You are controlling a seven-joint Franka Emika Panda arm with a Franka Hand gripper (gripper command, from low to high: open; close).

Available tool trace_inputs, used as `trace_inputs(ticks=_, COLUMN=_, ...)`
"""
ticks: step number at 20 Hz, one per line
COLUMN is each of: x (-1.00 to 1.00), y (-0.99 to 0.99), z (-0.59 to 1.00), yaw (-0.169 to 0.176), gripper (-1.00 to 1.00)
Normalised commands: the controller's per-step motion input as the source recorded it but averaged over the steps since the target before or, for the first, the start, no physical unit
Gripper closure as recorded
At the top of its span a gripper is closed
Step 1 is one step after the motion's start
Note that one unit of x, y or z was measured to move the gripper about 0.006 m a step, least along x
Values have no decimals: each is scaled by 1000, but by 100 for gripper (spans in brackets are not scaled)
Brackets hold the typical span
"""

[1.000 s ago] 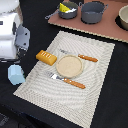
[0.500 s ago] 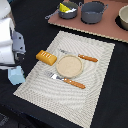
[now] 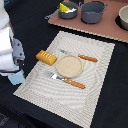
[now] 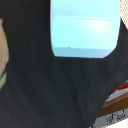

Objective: Interact with the objects in diverse but meaningful ways.

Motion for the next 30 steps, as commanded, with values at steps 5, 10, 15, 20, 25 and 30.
trace_inputs(ticks=5, x=138, y=-178, z=-240, yaw=0, gripper=-100)
trace_inputs(ticks=10, x=260, y=-56, z=-198, yaw=0, gripper=-100)
trace_inputs(ticks=15, x=339, y=0, z=-142, yaw=0, gripper=-100)
trace_inputs(ticks=20, x=272, y=-4, z=-152, yaw=0, gripper=100)
trace_inputs(ticks=25, x=269, y=-39, z=-29, yaw=0, gripper=100)
trace_inputs(ticks=30, x=234, y=-72, z=50, yaw=0, gripper=100)
